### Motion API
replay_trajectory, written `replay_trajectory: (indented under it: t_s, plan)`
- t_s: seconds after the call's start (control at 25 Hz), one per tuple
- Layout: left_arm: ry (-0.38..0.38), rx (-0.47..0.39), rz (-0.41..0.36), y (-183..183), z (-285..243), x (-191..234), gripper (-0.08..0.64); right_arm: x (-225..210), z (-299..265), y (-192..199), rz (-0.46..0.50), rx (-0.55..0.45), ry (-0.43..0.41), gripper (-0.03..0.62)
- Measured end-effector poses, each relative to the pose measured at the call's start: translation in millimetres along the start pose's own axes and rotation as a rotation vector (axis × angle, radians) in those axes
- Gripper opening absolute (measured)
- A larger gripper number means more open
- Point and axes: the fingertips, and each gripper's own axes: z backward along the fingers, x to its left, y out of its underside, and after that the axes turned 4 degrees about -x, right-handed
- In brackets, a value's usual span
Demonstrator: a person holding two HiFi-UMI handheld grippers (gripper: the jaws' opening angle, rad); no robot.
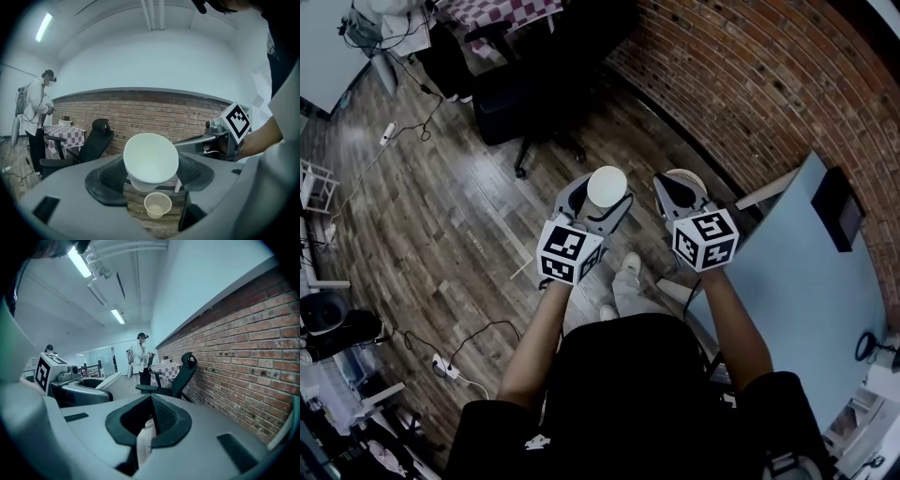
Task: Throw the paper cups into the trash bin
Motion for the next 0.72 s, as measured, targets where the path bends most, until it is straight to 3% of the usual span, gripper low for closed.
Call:
replay_trajectory:
  t_s: [0.72]
  plan:
    - [0.023,0.051,0.004,-4,-76,33,0.328,-76,-50,-8,-0.059,0.004,0.017,-0.005]
